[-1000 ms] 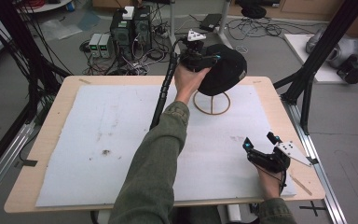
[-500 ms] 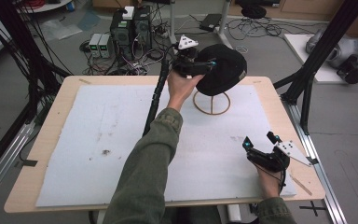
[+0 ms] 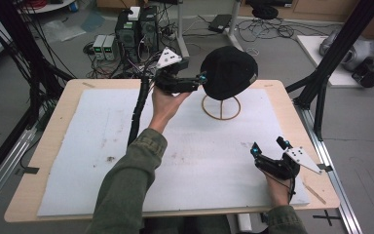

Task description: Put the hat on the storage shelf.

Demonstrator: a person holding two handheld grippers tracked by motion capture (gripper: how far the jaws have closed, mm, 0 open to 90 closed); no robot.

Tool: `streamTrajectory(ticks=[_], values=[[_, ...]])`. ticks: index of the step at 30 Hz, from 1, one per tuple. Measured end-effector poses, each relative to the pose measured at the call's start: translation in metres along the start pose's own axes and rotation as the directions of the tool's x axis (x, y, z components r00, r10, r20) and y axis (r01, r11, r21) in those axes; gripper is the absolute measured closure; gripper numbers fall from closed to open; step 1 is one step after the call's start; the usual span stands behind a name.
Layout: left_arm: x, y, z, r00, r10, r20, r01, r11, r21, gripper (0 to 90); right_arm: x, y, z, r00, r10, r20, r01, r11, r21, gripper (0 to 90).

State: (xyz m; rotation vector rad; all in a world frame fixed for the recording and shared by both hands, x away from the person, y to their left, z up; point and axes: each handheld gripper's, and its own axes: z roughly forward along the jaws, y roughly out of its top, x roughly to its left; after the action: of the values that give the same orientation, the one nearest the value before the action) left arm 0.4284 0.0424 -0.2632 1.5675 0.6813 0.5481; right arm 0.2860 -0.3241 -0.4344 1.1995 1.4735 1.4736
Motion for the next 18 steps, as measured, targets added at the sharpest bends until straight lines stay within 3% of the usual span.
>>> streamTrajectory(ticks=[6,12,18], values=[[0.001,-0.009,-0.045,0.9982,0.035,-0.049,-0.038,0.9976,-0.057,22.4,0.002,-0.001,0.002,1.0,0.001,0.002,-0.001,1.0,0.006,1.6],[0.01,-0.03,-0.082,0.9951,0.005,-0.099,-0.012,0.9979,-0.064,20.2,0.002,-0.001,0.0,1.0,0.002,0.006,-0.002,1.0,0.009,1.6],[0.02,-0.042,-0.116,0.9861,0.003,-0.166,-0.017,0.9964,-0.083,18.5,0.003,-0.002,0.002,0.9999,-0.014,0.01,0.013,1.0,0.015,1.6]])
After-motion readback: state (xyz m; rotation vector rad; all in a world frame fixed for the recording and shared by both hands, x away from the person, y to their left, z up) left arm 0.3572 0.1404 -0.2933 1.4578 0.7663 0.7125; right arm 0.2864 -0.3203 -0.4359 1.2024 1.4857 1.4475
